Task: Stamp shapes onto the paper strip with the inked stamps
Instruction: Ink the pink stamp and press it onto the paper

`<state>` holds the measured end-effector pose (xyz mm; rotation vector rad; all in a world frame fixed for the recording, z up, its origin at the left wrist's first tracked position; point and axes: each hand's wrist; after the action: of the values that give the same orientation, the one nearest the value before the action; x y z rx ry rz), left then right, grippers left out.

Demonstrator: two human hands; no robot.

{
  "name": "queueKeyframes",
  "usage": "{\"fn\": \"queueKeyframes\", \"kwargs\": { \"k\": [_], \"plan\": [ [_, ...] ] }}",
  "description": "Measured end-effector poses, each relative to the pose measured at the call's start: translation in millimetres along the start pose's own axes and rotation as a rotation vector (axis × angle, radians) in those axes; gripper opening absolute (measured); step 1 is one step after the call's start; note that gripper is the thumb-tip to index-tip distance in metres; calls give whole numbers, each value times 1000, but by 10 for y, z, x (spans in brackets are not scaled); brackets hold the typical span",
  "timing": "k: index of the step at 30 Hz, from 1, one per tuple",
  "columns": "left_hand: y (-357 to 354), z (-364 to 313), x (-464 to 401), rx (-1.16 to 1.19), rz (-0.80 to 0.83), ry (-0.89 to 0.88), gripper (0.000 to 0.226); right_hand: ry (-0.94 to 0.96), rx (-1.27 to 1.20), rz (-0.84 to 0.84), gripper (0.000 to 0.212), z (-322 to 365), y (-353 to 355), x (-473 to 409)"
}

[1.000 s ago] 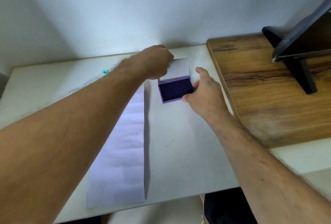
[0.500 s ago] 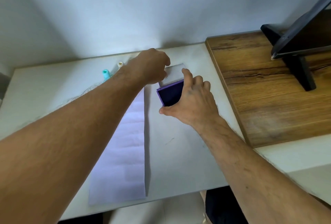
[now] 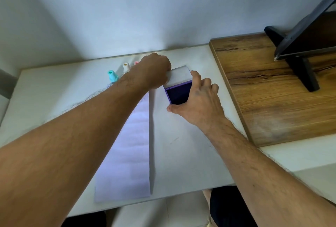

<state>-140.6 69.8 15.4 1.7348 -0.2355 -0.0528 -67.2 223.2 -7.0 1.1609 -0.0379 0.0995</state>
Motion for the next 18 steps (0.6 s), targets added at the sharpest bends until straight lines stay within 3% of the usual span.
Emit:
{"fn": "queueKeyframes", "kwargs": {
  "k": [6,18],
  "plan": [
    [233,-42,326,174,-157,95,35,-19,30,-17,119,86,73,12],
    [397,410,1450,497,-338,427,31,294,-47,-200,44,653,-89,112]
  ]
}}
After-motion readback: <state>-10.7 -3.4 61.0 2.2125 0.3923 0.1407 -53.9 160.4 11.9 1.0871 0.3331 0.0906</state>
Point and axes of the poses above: each hand's wrist, its own x-axis away from the middle knuckle, its own y-axis out of the back of the hand, z = x × y, and after that the axes turned 1 degree about x, right-handed
